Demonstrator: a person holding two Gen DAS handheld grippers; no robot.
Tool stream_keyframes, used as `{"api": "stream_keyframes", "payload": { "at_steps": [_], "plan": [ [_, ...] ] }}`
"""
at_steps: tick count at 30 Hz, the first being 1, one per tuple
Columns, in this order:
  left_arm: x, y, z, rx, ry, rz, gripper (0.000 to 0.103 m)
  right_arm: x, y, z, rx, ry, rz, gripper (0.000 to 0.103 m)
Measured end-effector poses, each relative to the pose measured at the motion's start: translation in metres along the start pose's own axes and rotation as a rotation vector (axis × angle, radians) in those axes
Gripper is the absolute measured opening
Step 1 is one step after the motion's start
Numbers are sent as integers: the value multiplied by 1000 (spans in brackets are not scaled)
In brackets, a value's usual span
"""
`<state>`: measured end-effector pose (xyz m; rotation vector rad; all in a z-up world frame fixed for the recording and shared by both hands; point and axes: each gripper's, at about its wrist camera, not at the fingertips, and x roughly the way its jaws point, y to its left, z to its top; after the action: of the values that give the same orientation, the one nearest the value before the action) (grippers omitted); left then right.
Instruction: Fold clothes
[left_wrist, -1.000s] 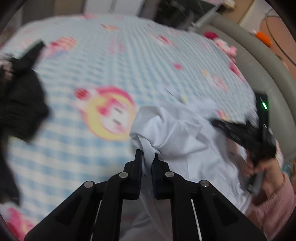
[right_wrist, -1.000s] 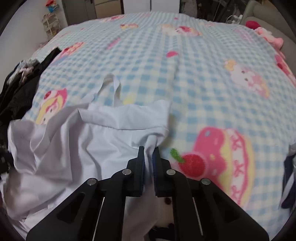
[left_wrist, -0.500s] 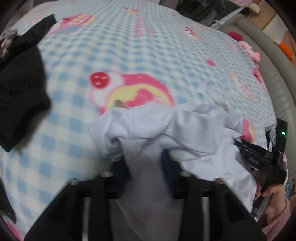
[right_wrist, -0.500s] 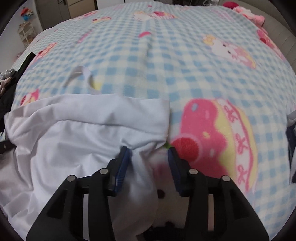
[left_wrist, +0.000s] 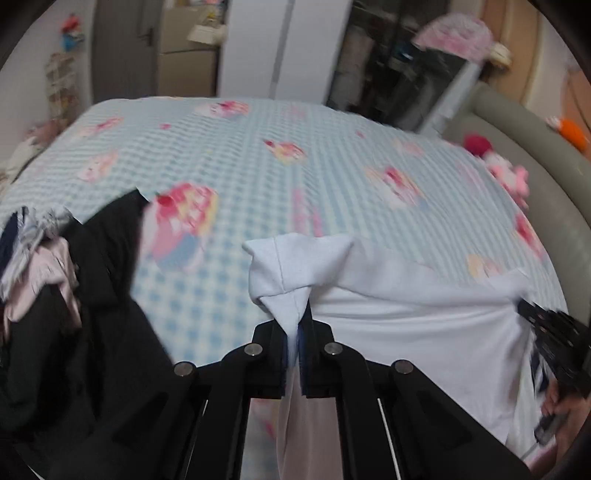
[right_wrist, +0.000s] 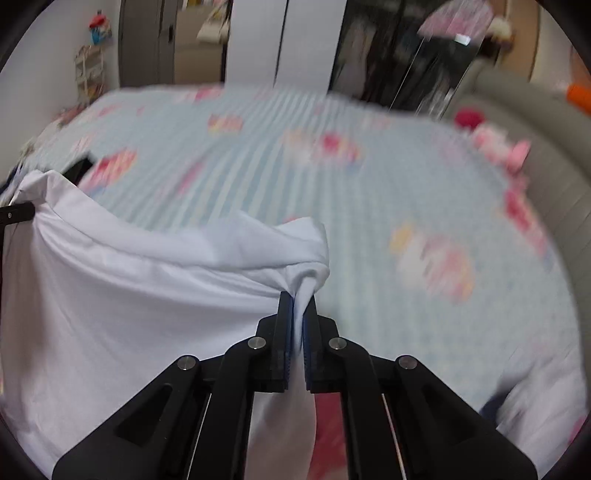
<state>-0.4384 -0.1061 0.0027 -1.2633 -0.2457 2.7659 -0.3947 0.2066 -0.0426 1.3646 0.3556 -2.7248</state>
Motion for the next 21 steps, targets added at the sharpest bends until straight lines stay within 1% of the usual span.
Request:
{"api": "stream_keyframes", "payload": {
  "at_steps": [1,2,3,4,5,6,7,8,10,12,13,15,17,18,20,21],
  "plan": [
    [20,1,1,-3,60,16,11,7,1,8,-6,8,-18,4],
    [40,2,2,-5,120,34,18,14,3,17,-11,15,-36,6],
    [62,3,-5,-11,198,90,25,21,4,25,-17,23,-54,18],
    [71,1,-14,12,214,120,30,28,6,33,-22,31,-72,33],
    [80,-1,-23,34,230,149,30,34,7,41,-28,39,-90,37],
    [88,-2,-33,55,245,177,30,42,9,44,-33,53,-104,39],
    [83,-3,-39,51,218,167,31,48,11,36,-30,72,-105,39],
    [78,-3,-45,45,191,157,35,46,9,29,-5,63,-98,39],
    [60,0,-50,16,120,149,37,42,7,14,43,44,-85,40],
    [36,-1,-54,-1,53,101,37,38,2,1,100,28,-69,43],
    [22,-3,-60,-5,32,49,37,33,-3,-2,150,27,-48,44],
    [-3,-16,-75,31,-6,-2,37,12,-6,-14,233,14,31,44],
    [-23,-32,-96,80,-32,19,37,-8,-9,-25,315,1,110,44],
    [-33,-40,-106,105,-45,29,37,-18,-9,-31,340,-7,134,44],
    [-53,-56,-127,153,-69,50,38,-33,1,-45,315,-26,107,45],
    [-56,-56,-136,132,-40,39,38,-40,6,-52,303,-36,93,46]
  ]
}}
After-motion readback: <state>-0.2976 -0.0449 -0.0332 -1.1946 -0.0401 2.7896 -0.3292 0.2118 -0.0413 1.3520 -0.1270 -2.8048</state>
